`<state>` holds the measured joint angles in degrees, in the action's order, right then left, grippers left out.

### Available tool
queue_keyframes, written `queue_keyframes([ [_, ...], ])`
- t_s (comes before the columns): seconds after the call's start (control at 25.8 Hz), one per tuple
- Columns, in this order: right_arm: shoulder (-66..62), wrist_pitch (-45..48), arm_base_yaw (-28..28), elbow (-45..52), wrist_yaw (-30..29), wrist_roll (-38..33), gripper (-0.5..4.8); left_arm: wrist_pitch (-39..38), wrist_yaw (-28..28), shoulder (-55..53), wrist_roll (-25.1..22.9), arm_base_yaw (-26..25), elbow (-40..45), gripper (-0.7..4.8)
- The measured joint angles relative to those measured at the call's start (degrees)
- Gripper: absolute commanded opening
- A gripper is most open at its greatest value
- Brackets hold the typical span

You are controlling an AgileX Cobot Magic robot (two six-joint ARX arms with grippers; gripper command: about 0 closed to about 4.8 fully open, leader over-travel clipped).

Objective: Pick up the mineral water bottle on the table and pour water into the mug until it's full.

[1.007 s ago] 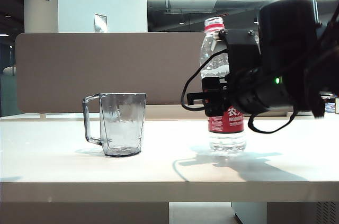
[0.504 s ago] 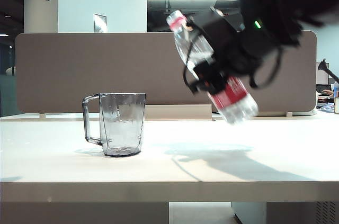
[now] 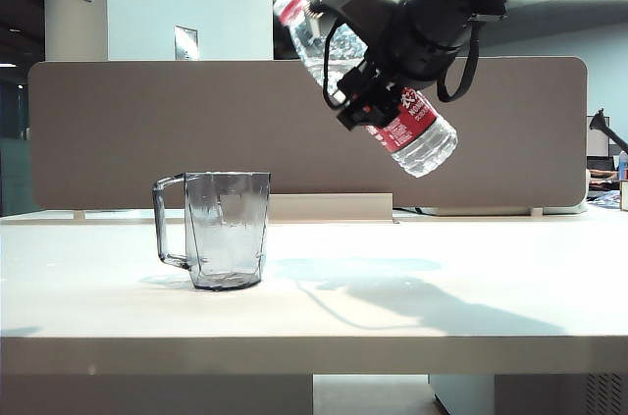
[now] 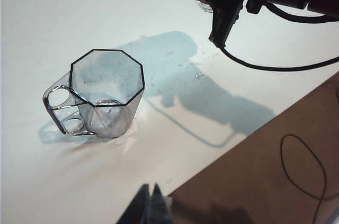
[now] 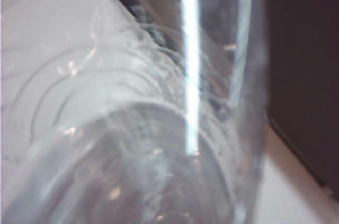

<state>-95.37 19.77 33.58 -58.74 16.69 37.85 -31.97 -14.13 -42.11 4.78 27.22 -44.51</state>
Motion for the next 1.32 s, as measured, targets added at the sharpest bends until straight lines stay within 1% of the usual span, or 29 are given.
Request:
queue_keyframes([
  [0.46, -0.04, -3.41, 0.00, 0.04, 0.02, 15.19, 2.02, 0.02, 0.00, 0.00, 0.00, 0.00, 0.00, -0.05],
  [0.54, -0.26, -3.83, 0.02, 0.04, 0.74, 17.64, 2.02, 0.02, -0.02, 0.00, 0.00, 0.00, 0.00, -0.05],
  [0.66, -0.31, -4.22, 0.00, 0.04, 2.40, 23.12, 2.02, 0.02, 0.00, 0.00, 0.00, 0.00, 0.00, -0.05],
  [1.05, -0.31, -4.22, 0.00, 0.04, 4.92, 33.79, 2.02, 0.02, 0.00, 0.00, 0.00, 0.00, 0.00, -0.05],
  [1.2, -0.31, -4.22, -0.02, 0.04, 5.44, 34.86, 2.02, 0.02, 0.00, 0.00, 0.00, 0.00, 0.00, -0.05],
  [1.32, -0.31, -4.22, -0.02, 0.04, 5.44, 37.70, 2.02, 0.02, 0.00, 0.00, 0.00, 0.00, 0.00, -0.05],
])
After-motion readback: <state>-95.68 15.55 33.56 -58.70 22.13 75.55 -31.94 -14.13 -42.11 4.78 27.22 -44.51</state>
